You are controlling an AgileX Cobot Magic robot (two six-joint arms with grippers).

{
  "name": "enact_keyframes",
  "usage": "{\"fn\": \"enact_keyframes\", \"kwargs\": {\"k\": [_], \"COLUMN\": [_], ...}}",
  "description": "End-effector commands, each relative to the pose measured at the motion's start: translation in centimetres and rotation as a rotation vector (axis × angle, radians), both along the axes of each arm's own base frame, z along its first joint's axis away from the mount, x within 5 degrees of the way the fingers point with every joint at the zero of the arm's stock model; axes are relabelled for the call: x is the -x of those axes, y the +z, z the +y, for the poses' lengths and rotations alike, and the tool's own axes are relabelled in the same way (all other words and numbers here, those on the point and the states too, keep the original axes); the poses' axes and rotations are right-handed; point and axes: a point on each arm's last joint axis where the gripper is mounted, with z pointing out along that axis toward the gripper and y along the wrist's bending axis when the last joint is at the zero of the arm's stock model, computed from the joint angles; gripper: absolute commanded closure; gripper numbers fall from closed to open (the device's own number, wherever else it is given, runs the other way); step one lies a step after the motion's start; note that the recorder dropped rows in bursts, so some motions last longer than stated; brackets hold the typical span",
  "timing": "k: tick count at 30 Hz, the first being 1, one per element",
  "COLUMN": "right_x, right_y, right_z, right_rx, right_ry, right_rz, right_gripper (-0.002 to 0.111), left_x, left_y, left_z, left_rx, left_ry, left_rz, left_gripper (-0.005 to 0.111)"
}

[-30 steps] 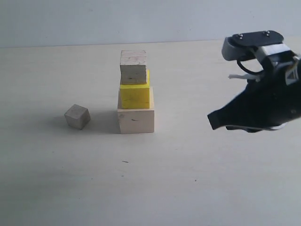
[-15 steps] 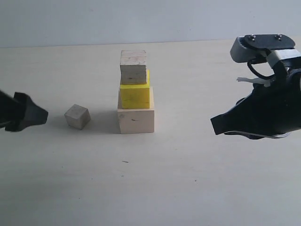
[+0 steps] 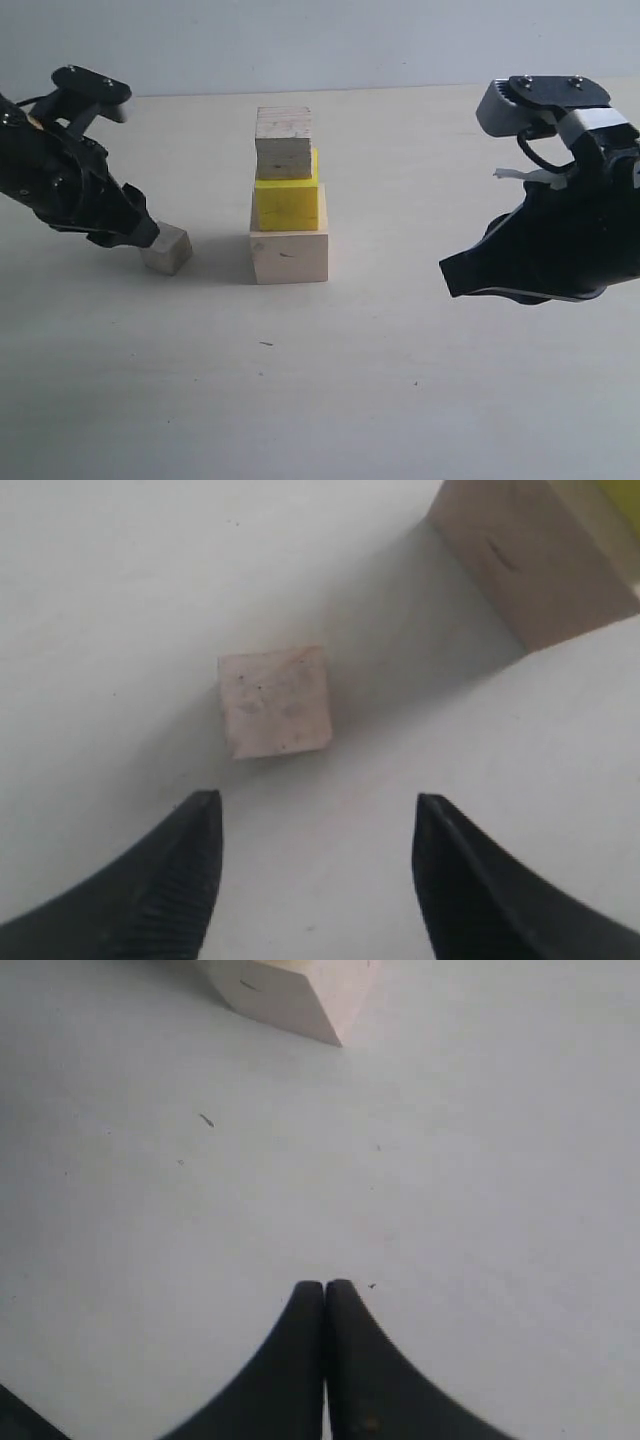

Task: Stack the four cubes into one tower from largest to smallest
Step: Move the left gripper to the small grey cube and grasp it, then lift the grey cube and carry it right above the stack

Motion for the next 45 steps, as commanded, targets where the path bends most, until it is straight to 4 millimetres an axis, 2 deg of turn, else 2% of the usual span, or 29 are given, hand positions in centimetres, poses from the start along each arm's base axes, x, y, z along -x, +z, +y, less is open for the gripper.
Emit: {"fn": "enact_keyframes", "kwargs": {"k": [1, 6, 10, 20, 31, 35, 38, 42, 45], "right_x": [0.1, 0.1, 0.1, 0.1, 0.0, 0.0, 0.0, 0.0, 0.0], "right_y": [0.0, 0.0, 0.0, 0.0, 0.1, 0.1, 0.1, 0.1, 0.1], "right_z": [-0.1, -0.1, -0.1, -0.1, -0.1, -0.1, -0.1, -0.1, -0.1], "right_rx": [-0.001, -0.001, 0.004, 0.007, 0.005, 0.005, 0.005, 0.005, 0.005], "right_ry": [0.006, 0.006, 0.019, 0.027, 0.025, 0.025, 0.025, 0.025, 0.025], "right_rz": [-0.005, -0.005, -0.012, -0.02, -0.024, -0.024, -0.024, -0.024, -0.024], "right_gripper": [0.108, 0.108, 0.108, 0.108, 0.108, 0.108, 0.108, 0.108, 0.108], "left_x": [-1.8, -2.9, -3.6, -4.8, -5.0, -4.9, -4.9, -4.6, -4.4], "left_y": [-1.2, -2.5, -3.3, -4.9, -6.0, -6.1, -6.1, -5.3, -3.7], "left_z": [-0.5, -1.2, -1.5, -1.8, -1.8, -1.8, -1.8, -1.8, -1.7], "left_rx": [-0.014, -0.018, -0.019, -0.04, -0.053, -0.053, -0.054, -0.052, -0.069], "left_ry": [-0.022, -0.029, -0.023, -0.03, -0.032, -0.033, -0.034, -0.042, -0.076], "left_rz": [0.013, 0.051, 0.053, 0.06, 0.082, 0.084, 0.09, 0.104, 0.115], "left_gripper": [0.052, 0.051, 0.042, 0.043, 0.044, 0.058, 0.076, 0.107, 0.107]}}
